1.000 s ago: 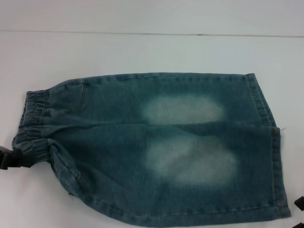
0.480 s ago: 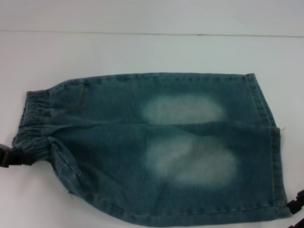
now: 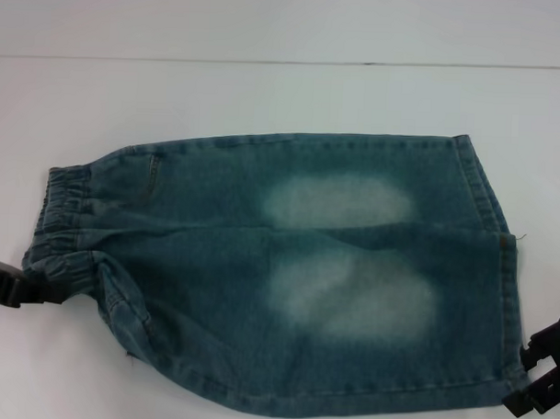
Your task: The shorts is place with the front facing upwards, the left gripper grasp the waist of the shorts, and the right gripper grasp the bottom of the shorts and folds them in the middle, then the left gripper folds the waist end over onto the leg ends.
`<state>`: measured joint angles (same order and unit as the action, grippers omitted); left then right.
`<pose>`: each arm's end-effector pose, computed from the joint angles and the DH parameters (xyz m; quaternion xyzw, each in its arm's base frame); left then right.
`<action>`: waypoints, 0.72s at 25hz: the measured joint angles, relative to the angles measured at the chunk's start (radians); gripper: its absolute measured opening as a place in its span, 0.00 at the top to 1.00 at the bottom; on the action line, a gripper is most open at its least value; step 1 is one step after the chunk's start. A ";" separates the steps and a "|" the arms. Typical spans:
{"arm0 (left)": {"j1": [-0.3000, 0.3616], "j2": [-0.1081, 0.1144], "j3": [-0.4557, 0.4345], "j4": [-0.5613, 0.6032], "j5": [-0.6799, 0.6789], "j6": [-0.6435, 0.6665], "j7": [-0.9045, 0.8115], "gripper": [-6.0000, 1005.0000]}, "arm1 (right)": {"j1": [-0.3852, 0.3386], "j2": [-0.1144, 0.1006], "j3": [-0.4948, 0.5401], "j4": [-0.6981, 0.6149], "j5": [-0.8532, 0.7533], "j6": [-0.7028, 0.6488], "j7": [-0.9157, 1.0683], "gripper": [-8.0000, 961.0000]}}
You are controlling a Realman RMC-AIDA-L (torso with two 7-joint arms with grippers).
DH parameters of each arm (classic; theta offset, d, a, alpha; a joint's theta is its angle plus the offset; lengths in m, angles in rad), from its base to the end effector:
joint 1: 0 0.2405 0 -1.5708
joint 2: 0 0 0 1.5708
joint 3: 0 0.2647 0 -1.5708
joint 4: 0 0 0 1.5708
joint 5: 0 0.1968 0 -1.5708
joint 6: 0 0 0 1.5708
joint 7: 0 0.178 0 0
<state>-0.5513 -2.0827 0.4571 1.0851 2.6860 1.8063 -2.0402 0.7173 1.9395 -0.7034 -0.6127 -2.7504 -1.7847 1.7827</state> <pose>-0.3119 0.3056 0.0294 -0.8636 -0.4891 0.0027 0.1227 0.3064 0.2999 -0.0037 0.9262 -0.3511 0.1212 0.0654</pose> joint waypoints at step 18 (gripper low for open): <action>0.001 -0.003 0.000 0.000 0.000 0.002 0.000 0.93 | 0.001 0.016 0.001 0.002 0.002 0.025 -0.014 0.55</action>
<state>-0.5507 -2.0858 0.4571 1.0848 2.6860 1.8085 -2.0402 0.7184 1.9559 -0.7027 -0.6104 -2.7487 -1.7600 1.7692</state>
